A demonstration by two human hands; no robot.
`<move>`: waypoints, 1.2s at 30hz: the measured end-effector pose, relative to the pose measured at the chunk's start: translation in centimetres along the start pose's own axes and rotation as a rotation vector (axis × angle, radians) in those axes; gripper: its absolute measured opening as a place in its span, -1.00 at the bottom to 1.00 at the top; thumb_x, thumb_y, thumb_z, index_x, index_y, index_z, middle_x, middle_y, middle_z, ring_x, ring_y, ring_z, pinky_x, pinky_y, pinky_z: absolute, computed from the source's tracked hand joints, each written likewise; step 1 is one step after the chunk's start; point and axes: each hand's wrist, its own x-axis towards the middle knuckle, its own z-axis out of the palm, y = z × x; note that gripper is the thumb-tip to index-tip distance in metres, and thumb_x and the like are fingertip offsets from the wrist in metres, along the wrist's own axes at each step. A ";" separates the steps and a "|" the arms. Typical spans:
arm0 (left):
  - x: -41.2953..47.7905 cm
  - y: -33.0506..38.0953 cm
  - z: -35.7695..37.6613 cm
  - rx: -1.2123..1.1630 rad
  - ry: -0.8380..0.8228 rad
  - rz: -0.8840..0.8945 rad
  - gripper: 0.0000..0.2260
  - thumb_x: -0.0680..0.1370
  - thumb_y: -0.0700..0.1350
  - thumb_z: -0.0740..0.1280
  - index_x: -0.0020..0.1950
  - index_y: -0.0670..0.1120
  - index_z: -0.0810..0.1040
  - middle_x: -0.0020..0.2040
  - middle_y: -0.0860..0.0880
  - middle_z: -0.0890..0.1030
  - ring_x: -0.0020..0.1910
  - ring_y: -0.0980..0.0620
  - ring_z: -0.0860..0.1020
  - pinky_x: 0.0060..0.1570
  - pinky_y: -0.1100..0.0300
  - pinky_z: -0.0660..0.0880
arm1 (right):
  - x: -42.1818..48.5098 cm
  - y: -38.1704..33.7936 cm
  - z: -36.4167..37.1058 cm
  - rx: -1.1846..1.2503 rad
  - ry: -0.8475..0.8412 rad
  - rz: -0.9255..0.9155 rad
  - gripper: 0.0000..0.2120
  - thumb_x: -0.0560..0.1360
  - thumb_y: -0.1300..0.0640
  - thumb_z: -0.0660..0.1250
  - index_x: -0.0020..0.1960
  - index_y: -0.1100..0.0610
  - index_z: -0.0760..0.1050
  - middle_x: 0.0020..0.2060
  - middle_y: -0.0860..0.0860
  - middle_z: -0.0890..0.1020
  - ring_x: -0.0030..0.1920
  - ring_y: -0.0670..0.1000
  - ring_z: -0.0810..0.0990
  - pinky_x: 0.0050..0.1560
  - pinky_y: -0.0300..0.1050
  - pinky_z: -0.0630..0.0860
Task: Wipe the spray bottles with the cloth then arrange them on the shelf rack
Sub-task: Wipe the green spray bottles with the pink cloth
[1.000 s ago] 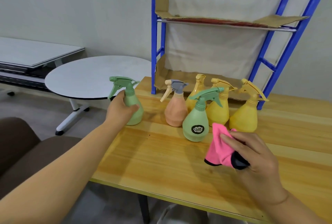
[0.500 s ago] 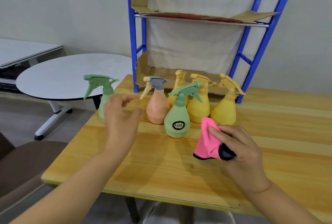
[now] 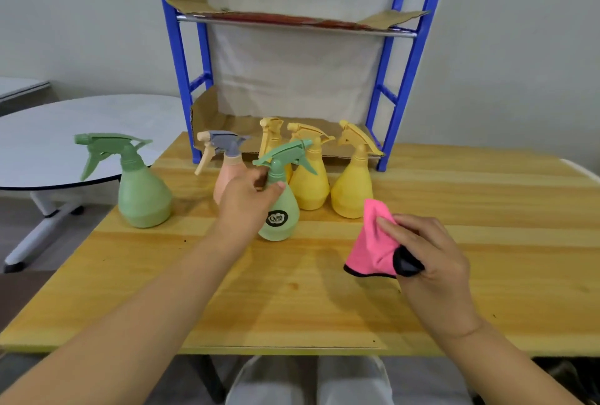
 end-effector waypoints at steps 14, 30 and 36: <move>-3.8 3.1 3.8 -0.148 -0.377 0.126 -0.91 0.56 -0.11 0.29 -0.15 0.00 0.46 -0.25 0.14 0.48 -0.26 0.25 0.43 -0.22 0.37 0.37 | -0.3 -0.8 3.1 -0.014 0.026 0.071 -0.66 0.39 0.32 0.28 0.15 0.25 0.58 0.05 0.06 0.57 0.02 0.03 0.48 0.08 -0.30 0.39; -3.2 2.0 2.4 -0.323 -0.623 0.081 -0.76 0.61 -0.21 0.17 0.23 -0.07 0.51 0.14 0.06 0.61 0.09 0.25 0.55 0.01 0.46 0.44 | -2.0 -1.2 5.4 -0.293 -0.158 -0.203 -0.74 0.49 0.31 0.26 0.14 0.29 0.57 -0.05 0.13 0.52 -0.03 0.09 0.43 -0.07 -0.11 0.46; -3.1 1.6 2.6 -0.318 -0.592 0.060 -0.77 0.60 -0.20 0.19 0.23 -0.08 0.51 0.12 0.06 0.60 0.08 0.25 0.53 0.04 0.45 0.45 | -3.2 -0.8 4.0 -0.222 -0.410 -0.165 -0.70 0.38 0.36 0.26 0.02 0.16 0.64 -0.10 0.04 0.59 -0.06 -0.01 0.42 -0.09 -0.23 0.46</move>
